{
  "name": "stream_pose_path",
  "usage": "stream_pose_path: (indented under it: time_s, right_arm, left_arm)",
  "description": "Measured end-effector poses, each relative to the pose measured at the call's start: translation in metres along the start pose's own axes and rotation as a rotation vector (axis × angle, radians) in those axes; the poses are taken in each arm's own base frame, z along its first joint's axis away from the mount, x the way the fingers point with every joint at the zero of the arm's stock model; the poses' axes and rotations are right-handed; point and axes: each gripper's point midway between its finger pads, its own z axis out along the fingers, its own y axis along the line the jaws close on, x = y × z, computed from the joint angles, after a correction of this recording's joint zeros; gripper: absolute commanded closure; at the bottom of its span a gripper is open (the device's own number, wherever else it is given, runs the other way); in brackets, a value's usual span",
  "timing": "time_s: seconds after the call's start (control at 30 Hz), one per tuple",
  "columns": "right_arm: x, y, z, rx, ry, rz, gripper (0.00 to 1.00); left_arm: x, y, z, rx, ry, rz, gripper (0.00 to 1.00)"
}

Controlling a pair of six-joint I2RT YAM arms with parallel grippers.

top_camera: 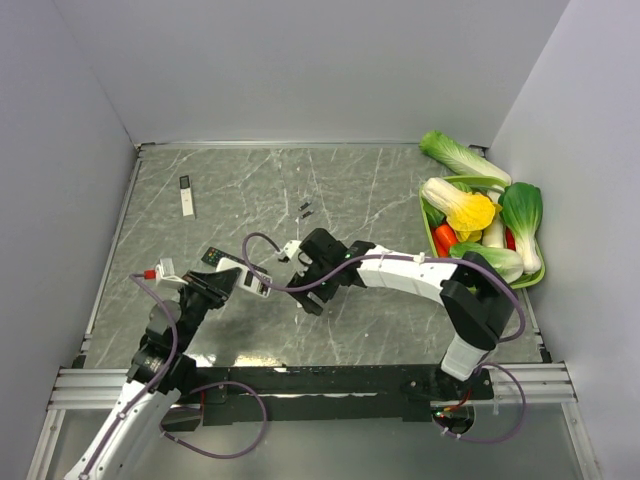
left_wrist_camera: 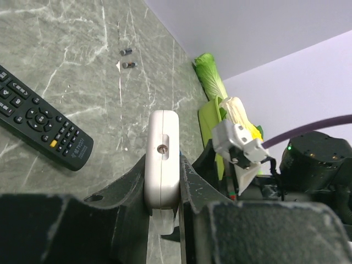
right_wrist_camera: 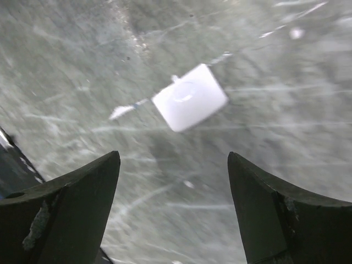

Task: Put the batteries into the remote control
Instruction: Move the battery cover to the center of the board, then pick up the battery cover at the center of the board.

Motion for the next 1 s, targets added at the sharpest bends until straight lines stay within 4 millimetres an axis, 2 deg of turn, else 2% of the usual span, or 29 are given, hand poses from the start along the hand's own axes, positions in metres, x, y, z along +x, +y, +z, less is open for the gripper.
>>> stream_pose_path:
  time_s: [0.2, 0.37, 0.5, 0.63, 0.8, 1.0]
  right_arm:
    - [-0.004, -0.014, -0.008, 0.016, -0.005, -0.207, 0.11]
    - [-0.002, -0.015, -0.008, -0.032, 0.008, -0.399, 0.10]
    - [-0.007, -0.012, -0.006, -0.080, 0.011, -0.505, 0.10]
    - [-0.013, -0.011, 0.000, -0.106, 0.000, -0.559, 0.10]
    - [-0.010, -0.011, 0.013, -0.131, 0.020, -0.577, 0.10]
    - [-0.013, -0.012, 0.015, -0.133, 0.005, -0.593, 0.11]
  left_arm:
    - [-0.006, -0.003, -0.005, -0.013, -0.015, 0.012, 0.99]
    - [-0.017, -0.010, -0.011, -0.020, -0.045, 0.016, 0.99]
    - [-0.016, -0.004, -0.012, -0.051, -0.039, 0.018, 0.99]
    - [-0.014, 0.001, -0.013, -0.073, -0.031, 0.019, 0.99]
    - [-0.013, 0.002, -0.013, -0.075, -0.029, 0.016, 0.99]
    - [-0.013, -0.001, -0.012, -0.064, -0.025, 0.011, 0.99]
